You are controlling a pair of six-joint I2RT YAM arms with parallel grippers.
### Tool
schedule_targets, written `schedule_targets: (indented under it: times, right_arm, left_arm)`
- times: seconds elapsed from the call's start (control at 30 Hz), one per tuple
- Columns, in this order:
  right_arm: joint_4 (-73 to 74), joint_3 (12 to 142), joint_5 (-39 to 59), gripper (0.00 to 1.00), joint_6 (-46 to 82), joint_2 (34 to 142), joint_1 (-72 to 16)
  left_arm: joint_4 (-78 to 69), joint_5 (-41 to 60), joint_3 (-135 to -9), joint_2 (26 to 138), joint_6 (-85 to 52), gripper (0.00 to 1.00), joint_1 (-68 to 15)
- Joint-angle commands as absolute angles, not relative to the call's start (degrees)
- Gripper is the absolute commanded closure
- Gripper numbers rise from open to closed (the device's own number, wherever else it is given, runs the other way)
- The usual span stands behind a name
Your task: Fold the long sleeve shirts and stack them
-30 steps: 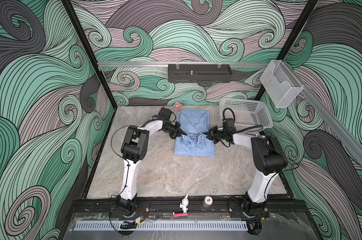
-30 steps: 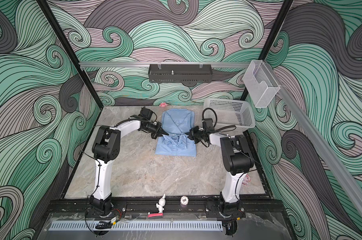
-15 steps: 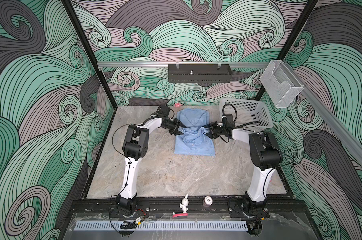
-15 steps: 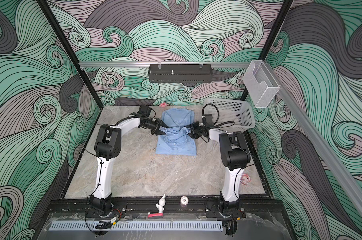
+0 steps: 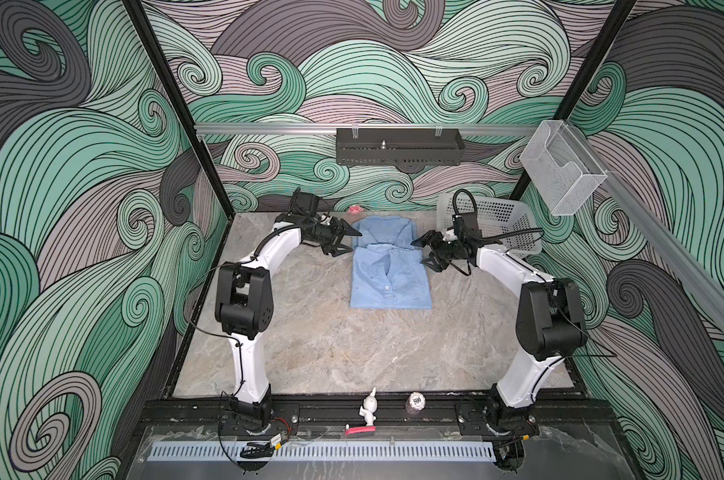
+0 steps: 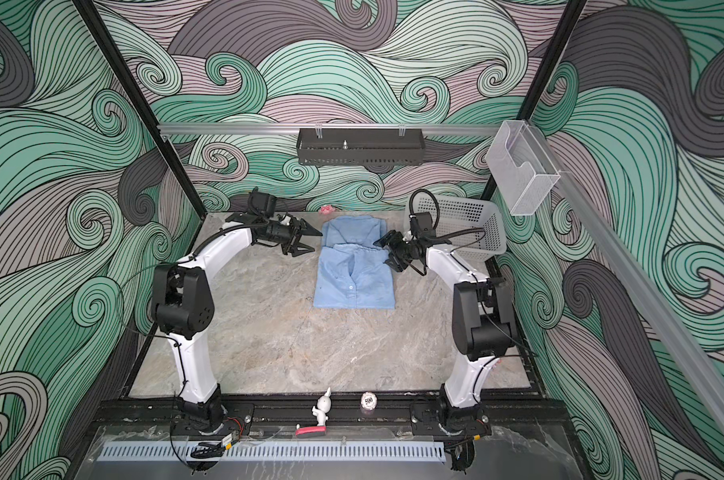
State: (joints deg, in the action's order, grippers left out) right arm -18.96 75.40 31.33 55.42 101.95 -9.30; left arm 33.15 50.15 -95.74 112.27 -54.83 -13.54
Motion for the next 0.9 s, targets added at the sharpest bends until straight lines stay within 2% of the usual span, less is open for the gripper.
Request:
schedule_targets:
  times: [0.0, 0.17, 0.4, 0.53, 0.77, 0.87]
  right_arm:
    - [-24.82, 74.49, 28.47, 0.25, 50.19, 99.94, -9.14]
    - [-27.82, 74.06, 25.48, 0.42, 46.04, 100.28, -9.77]
    - [-37.33, 85.27, 17.45, 0.61, 31.79, 108.53, -13.95]
    - [-42.06, 93.79, 14.96, 0.63, 26.82, 116.22, -15.7]
    - [-47.96, 105.6, 11.73, 0.65, 21.88, 128.48, -18.08]
    - [-49.64, 105.81, 11.46, 0.65, 21.55, 130.99, -18.65]
  left_arm:
    - [35.87, 48.32, -90.4, 110.34, -52.02, 0.4, -14.43]
    - [33.39, 48.41, -84.62, 111.37, -51.85, 0.5, -17.08]
    - [30.57, 46.49, -86.14, 115.87, -53.13, 0.47, -25.37]
    - [25.87, 46.06, -84.2, 120.33, -55.78, 0.54, -26.88]
    - [27.04, 46.04, -86.12, 127.94, -54.48, 0.54, -26.7]
    - [31.23, 45.41, -86.07, 129.21, -50.99, 0.54, -25.74]
